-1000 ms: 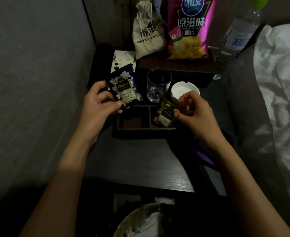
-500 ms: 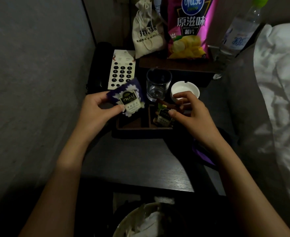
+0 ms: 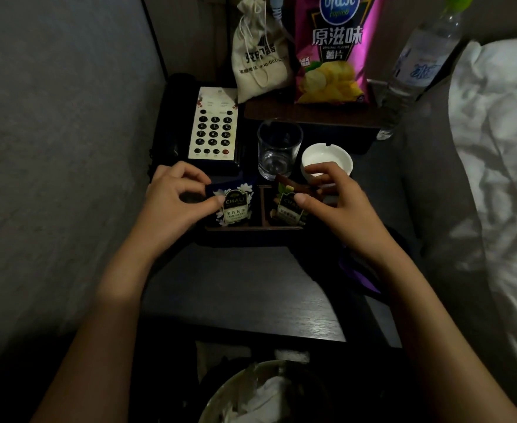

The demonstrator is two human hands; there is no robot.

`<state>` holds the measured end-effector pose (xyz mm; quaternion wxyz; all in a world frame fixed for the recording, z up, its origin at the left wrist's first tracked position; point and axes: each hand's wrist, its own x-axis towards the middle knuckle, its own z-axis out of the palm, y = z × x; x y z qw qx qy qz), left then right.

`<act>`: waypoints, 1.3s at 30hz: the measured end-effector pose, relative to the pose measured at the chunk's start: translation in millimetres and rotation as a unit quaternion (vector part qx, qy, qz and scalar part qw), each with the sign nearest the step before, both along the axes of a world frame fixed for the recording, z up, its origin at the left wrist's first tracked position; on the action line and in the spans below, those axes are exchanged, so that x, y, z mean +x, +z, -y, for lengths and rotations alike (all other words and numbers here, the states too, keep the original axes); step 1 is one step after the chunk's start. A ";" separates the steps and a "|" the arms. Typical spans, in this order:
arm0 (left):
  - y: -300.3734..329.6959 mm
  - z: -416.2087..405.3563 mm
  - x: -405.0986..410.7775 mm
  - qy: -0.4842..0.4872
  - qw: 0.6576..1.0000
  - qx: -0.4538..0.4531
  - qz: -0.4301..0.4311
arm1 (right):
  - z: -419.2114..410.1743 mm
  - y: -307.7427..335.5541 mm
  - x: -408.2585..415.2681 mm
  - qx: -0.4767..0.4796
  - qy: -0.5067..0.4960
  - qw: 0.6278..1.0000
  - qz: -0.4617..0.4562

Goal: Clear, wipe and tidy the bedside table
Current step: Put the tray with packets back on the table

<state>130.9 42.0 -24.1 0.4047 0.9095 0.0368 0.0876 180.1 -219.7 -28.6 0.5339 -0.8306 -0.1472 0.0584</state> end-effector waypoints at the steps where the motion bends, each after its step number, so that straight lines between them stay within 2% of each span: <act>1: 0.4 -0.3 -0.1 0.004 1.000 -0.001 0.001 | 0.9 0.4 0.2 -0.002 0.007 1.000 -0.005; 8: 2.5 2.9 -1.3 0.000 0.997 -0.011 0.070 | 12.4 6.9 0.8 -0.015 0.090 0.992 -0.086; 12: -1.8 4.0 0.1 0.009 0.996 0.009 0.084 | 14.0 5.0 1.9 -0.066 0.138 0.984 -0.087; 17: -2.5 2.5 -0.5 -0.005 0.996 0.021 0.082 | 14.4 4.0 2.7 -0.115 0.141 0.980 -0.075; 19: -1.0 -1.3 -1.9 -0.009 0.998 -0.036 0.050 | 15.0 4.1 2.5 -0.126 0.134 0.981 -0.068; 22: -0.5 -15.1 -2.8 -0.034 0.991 -0.113 -0.067 | 15.8 2.0 2.9 -0.138 0.106 0.984 -0.042; 24: -5.2 -22.3 -6.7 -0.078 0.981 -0.086 -0.155 | 15.1 1.2 3.7 -0.147 0.092 0.985 -0.023; 26: -10.7 -22.6 -10.5 -0.114 0.972 -0.047 -0.202 | 14.3 1.3 4.1 -0.149 0.085 0.985 -0.019; 31: -14.4 -24.3 -8.8 -0.071 0.988 -0.053 -0.127 | 6.8 1.1 2.8 -0.132 0.068 0.989 -0.018; 39: -8.9 -57.0 -12.9 -0.018 0.984 -0.173 -0.031 | -40.5 -9.2 -6.7 -0.051 0.018 0.999 0.001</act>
